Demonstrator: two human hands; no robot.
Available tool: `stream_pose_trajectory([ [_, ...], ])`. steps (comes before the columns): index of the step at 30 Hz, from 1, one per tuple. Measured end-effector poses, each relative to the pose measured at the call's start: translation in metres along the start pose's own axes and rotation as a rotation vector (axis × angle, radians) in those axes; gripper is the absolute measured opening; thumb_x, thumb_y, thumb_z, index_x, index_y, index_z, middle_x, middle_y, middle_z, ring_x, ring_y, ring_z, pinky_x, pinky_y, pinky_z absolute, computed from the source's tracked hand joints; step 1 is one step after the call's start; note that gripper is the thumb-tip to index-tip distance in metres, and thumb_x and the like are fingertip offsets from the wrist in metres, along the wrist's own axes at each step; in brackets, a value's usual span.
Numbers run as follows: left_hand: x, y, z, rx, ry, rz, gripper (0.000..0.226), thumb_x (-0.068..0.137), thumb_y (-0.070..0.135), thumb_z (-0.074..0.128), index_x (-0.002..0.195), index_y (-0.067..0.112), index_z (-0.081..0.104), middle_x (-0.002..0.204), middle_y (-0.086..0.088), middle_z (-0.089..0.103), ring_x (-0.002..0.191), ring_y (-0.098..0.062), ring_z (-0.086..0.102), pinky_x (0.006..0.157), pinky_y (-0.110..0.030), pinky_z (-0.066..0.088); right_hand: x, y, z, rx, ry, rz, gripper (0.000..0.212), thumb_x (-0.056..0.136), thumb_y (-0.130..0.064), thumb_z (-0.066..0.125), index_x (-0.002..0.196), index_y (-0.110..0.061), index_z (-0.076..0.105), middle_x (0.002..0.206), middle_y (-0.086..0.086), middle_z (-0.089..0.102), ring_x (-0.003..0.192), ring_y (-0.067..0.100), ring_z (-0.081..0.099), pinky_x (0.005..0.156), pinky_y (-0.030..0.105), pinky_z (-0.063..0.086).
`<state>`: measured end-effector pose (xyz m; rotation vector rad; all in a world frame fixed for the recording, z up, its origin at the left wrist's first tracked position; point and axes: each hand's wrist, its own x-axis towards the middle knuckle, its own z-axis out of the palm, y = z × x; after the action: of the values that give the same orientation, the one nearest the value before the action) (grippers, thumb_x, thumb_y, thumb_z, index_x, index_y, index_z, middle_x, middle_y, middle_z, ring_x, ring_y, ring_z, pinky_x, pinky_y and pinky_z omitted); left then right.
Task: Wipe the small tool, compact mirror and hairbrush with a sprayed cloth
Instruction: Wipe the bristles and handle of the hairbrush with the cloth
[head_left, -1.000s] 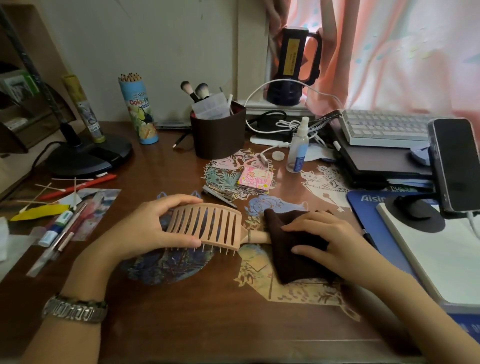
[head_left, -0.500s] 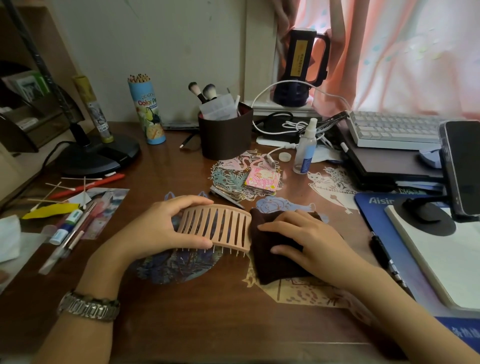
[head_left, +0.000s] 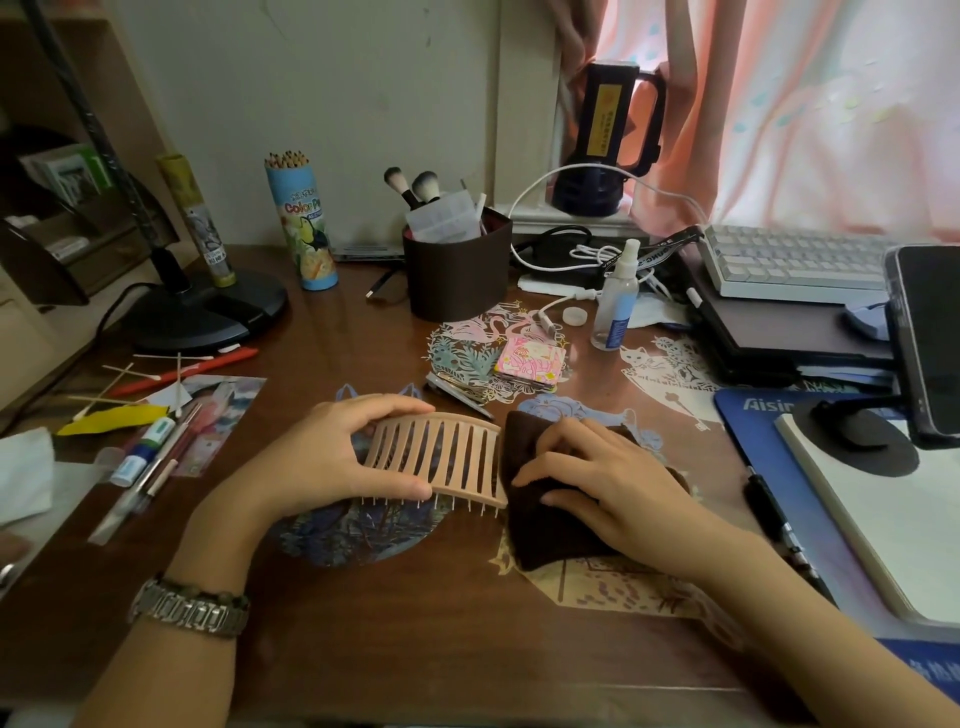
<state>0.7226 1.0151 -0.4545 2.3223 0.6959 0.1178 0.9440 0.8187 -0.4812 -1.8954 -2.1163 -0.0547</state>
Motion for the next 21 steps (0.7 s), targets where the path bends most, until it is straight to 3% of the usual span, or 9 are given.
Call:
stream_pose_trajectory([
  [8, -0.0006, 0.0022, 0.0006, -0.030, -0.001, 0.003, 0.082, 0.041, 0.080, 0.068, 0.118, 0.061, 0.046, 0.116, 0.037, 0.050, 0.112, 0.013, 0.043, 0.095, -0.031, 0.042, 0.0016, -0.0051, 0.0034, -0.026, 0.013, 0.081, 0.036, 0.094, -0.048, 0.035, 0.127, -0.040, 0.046, 0.110, -0.012, 0.049, 0.096, 0.008, 0.047, 0.076, 0.026, 0.045],
  [15, 0.0001, 0.0036, 0.0022, -0.010, -0.026, -0.021, 0.087, 0.039, 0.084, 0.066, 0.120, 0.063, 0.043, 0.126, 0.030, 0.047, 0.121, -0.001, 0.042, 0.102, -0.044, 0.041, -0.0019, -0.0031, -0.0006, 0.189, 0.066, 0.087, 0.029, 0.092, -0.044, 0.044, 0.115, -0.038, 0.060, 0.109, -0.017, 0.050, 0.103, 0.002, 0.049, 0.082, 0.023, 0.047],
  [21, 0.0007, 0.0014, 0.0019, 0.000, -0.018, -0.002, 0.085, 0.043, 0.082, 0.067, 0.122, 0.062, 0.041, 0.125, 0.033, 0.046, 0.121, 0.002, 0.041, 0.103, -0.044, 0.040, -0.0013, -0.0059, -0.0044, 0.476, 0.100, 0.191, 0.022, 0.092, -0.033, 0.053, 0.112, -0.035, 0.062, 0.110, -0.022, 0.053, 0.107, 0.002, 0.054, 0.086, 0.026, 0.050],
])
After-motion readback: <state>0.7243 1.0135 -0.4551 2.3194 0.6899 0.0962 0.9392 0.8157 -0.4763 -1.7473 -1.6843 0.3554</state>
